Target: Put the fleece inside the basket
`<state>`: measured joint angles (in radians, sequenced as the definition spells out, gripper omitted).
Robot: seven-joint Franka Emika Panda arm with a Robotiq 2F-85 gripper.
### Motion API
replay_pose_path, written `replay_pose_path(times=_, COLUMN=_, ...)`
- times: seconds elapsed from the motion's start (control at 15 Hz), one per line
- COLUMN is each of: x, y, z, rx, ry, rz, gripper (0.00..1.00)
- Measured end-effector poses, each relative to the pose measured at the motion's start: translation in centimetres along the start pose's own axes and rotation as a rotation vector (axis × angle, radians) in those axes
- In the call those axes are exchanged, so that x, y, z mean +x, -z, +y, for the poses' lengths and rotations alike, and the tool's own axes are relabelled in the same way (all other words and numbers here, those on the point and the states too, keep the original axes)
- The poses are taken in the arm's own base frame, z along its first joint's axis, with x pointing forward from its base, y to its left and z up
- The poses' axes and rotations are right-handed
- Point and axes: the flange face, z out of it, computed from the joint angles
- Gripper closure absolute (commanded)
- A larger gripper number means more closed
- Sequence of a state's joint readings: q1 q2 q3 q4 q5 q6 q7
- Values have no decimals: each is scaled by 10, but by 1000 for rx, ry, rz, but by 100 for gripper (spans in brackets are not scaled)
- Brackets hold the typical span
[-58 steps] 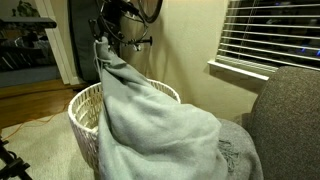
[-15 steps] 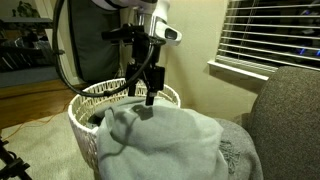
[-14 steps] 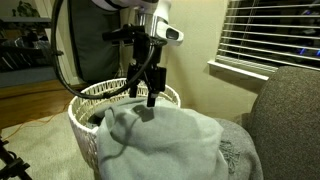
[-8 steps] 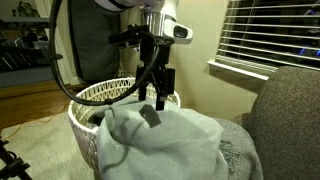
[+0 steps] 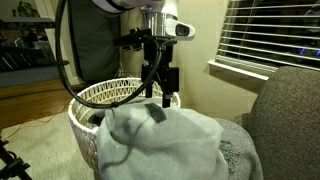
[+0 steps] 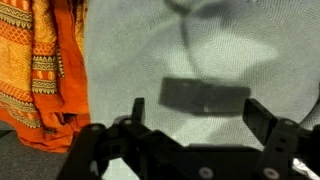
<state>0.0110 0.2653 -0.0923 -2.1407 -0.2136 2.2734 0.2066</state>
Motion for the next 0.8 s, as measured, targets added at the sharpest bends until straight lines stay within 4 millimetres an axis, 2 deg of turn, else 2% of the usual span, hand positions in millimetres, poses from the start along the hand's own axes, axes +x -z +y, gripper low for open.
replay_pose_path(times=0.27, x=-1, y=-7, z=3, rx=13, ry=-10, rz=42, gripper=0)
replay_pose_path(times=0.8, x=-8, y=-34, z=25, rx=32, ry=-52, rz=84, gripper=0)
